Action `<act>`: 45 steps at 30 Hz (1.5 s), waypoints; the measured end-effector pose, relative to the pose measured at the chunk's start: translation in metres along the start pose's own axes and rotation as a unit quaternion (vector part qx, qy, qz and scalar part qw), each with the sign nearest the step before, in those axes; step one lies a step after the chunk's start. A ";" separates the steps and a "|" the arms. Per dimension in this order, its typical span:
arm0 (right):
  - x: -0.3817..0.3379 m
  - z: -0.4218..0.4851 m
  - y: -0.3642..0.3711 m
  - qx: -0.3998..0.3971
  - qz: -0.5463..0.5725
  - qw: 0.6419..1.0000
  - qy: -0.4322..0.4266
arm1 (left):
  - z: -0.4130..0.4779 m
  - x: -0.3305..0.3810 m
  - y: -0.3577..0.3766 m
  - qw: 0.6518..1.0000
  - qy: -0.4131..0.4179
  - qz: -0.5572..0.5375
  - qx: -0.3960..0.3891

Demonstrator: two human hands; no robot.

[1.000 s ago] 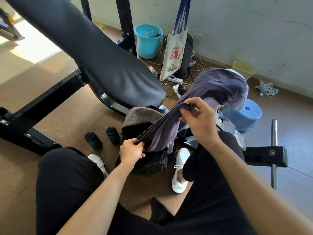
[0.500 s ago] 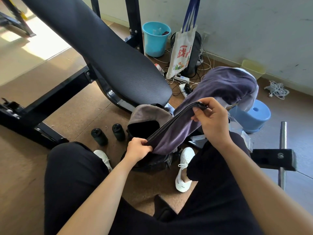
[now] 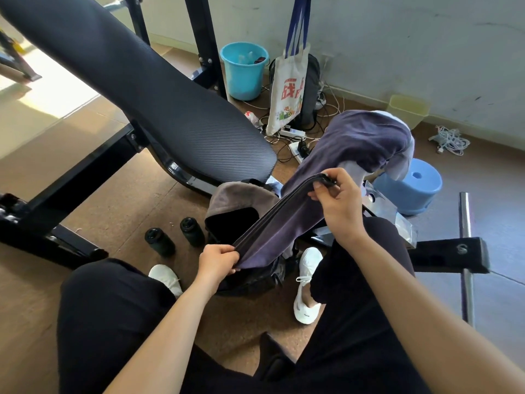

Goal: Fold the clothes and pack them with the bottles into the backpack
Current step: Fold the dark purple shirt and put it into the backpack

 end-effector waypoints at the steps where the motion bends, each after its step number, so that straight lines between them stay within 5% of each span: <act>1: 0.003 0.001 -0.002 0.006 -0.004 1.000 0.002 | 0.000 0.000 -0.006 0.999 -0.003 -0.031 0.018; 8: 0.026 0.006 -0.008 0.007 -0.028 0.999 0.030 | 0.003 0.010 -0.048 0.991 -0.013 -0.111 0.072; 14: 0.039 0.004 0.000 0.003 0.009 0.998 0.057 | 0.005 0.019 -0.059 0.975 -0.034 -0.218 0.030; 16: 0.044 0.003 0.002 0.016 -0.005 0.998 0.058 | 0.008 0.021 -0.069 0.984 0.002 -0.177 0.024; 19: 0.054 0.001 -0.001 0.049 -0.072 0.995 0.045 | 0.007 0.035 -0.081 0.993 0.113 0.042 -0.004; 22: 0.067 -0.001 -0.006 0.053 -0.126 0.989 0.060 | -0.008 0.046 -0.080 0.945 0.225 0.236 -0.007; 24: 0.072 0.001 -0.005 0.043 -0.125 0.989 0.059 | -0.013 0.050 -0.082 0.927 0.281 0.250 0.009; 29: 0.072 0.002 -0.002 0.039 -0.139 0.988 0.058 | -0.014 0.050 -0.094 0.946 0.311 0.093 0.009; 33: 0.083 0.003 0.001 0.024 -0.121 0.989 0.079 | -0.015 0.050 -0.095 0.962 0.251 -0.105 -0.033; 37: 0.112 0.000 0.014 -0.031 -0.138 0.978 0.156 | -0.011 0.045 -0.089 0.959 0.207 -0.186 -0.049; 45: 0.127 -0.012 0.022 -0.056 -0.265 0.943 0.195 | -0.005 0.044 -0.085 0.961 0.233 0.078 0.130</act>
Point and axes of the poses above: each hand's wrist, its own z-axis towards the middle knuckle, its own y-axis out of the palm, x = y × z, the point moved 9 cm from there along z, towards the middle knuckle, and after that the axes turned 3 degrees about x, right-handed, at the moved point
